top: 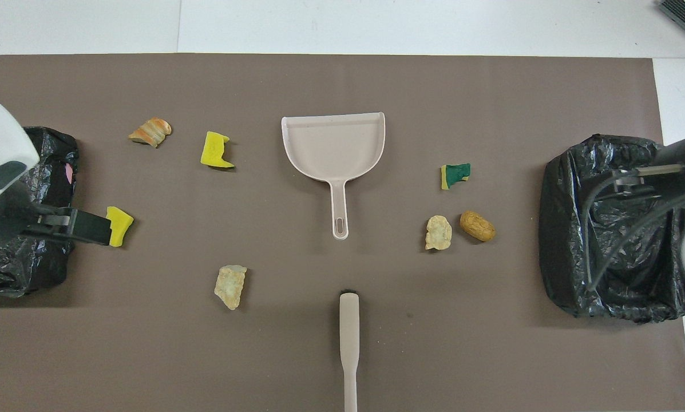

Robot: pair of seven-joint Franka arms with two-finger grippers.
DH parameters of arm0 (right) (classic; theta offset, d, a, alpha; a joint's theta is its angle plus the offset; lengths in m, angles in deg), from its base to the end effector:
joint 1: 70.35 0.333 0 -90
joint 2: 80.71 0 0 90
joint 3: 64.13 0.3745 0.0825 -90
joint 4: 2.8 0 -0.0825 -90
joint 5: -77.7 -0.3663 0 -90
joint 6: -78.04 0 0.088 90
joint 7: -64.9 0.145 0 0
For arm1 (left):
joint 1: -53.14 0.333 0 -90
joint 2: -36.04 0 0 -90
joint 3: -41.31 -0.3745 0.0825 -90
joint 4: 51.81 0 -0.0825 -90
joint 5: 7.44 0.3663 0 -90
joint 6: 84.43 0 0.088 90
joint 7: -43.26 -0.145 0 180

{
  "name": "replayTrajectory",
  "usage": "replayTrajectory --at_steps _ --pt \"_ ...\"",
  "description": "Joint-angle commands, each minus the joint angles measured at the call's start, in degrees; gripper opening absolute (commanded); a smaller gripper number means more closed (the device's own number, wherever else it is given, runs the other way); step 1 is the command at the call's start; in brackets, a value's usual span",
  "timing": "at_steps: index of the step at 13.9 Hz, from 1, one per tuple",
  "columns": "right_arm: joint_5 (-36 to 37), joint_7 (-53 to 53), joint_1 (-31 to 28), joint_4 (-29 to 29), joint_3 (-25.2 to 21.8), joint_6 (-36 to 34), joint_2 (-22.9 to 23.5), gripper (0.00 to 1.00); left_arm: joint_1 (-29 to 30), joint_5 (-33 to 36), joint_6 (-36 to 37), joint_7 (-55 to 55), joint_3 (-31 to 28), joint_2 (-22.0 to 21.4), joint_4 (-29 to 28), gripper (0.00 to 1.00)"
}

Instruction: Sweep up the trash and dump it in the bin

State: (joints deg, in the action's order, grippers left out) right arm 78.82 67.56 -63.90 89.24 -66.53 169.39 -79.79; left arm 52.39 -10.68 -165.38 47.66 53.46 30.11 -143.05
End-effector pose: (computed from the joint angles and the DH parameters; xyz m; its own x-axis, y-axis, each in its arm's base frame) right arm 0.5413 0.0357 0.6222 0.9993 0.0247 -0.0271 0.0253 -0.9994 0.0215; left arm 0.4636 -0.1223 0.6738 0.9849 -0.1531 -0.0807 -0.1513 -0.9881 0.0285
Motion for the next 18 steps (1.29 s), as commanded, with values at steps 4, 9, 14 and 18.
replayTrajectory --at_steps 4,9,14,18 --pt "-1.03 7.27 3.83 -0.72 0.21 5.86 4.61 1.00 -9.32 -5.11 -11.14 13.25 4.64 -6.73 -16.23 1.00" --pt "-4.26 11.12 6.28 -0.72 0.56 9.01 8.38 1.00 -26.29 -5.19 -25.82 27.49 4.82 -10.07 -31.88 1.00" --pt "-6.90 20.19 12.44 -3.97 1.08 9.99 15.42 1.00 -42.21 -5.19 -39.69 43.12 4.82 -8.31 -43.82 1.00" --pt "-13.94 24.85 14.47 -4.14 1.44 12.89 19.37 1.00 -48.11 -5.54 -46.65 48.15 4.82 -4.02 -45.61 1.00"
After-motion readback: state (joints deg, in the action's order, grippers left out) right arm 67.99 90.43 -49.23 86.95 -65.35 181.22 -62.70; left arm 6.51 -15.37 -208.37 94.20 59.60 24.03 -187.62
